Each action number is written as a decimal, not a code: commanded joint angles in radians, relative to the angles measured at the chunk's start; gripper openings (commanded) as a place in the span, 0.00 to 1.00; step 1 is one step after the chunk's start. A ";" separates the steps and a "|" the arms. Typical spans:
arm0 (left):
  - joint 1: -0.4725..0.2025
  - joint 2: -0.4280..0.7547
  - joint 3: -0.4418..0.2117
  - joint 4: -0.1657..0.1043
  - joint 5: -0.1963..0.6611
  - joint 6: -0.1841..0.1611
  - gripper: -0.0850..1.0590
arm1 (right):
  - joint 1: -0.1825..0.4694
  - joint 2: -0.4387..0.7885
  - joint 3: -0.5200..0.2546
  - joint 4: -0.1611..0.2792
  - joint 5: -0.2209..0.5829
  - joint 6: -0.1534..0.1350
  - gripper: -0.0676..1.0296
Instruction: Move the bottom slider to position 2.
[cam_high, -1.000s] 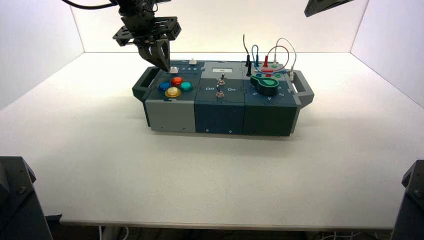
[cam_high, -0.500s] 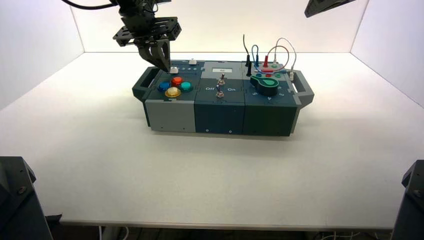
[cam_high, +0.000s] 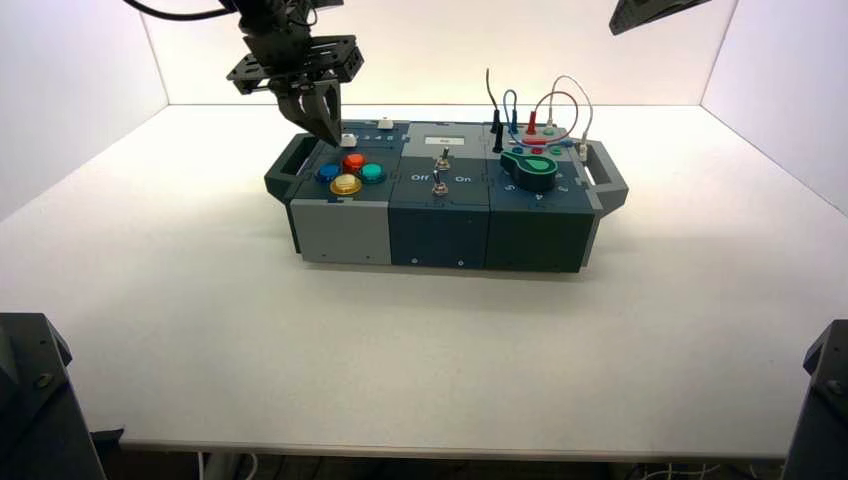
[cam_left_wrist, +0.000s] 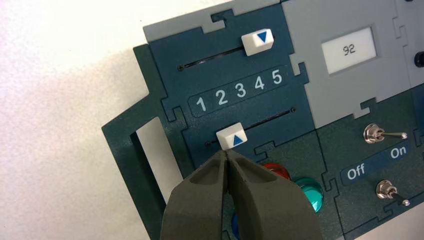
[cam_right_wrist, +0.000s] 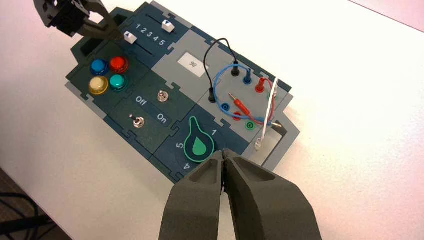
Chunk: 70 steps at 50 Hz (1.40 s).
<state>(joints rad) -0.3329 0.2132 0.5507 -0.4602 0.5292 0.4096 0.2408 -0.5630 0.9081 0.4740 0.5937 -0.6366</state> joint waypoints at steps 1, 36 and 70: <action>-0.020 -0.018 -0.026 -0.002 -0.002 -0.002 0.05 | 0.002 -0.011 -0.014 0.003 -0.006 -0.006 0.04; 0.000 -0.031 -0.028 0.003 0.032 -0.003 0.05 | 0.000 -0.011 -0.009 0.000 -0.009 -0.006 0.04; 0.046 -0.017 -0.060 0.006 0.034 -0.003 0.05 | 0.000 -0.009 -0.011 -0.002 -0.012 -0.006 0.04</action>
<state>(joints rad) -0.2915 0.2132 0.5170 -0.4525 0.5660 0.4096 0.2393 -0.5645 0.9112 0.4694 0.5890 -0.6366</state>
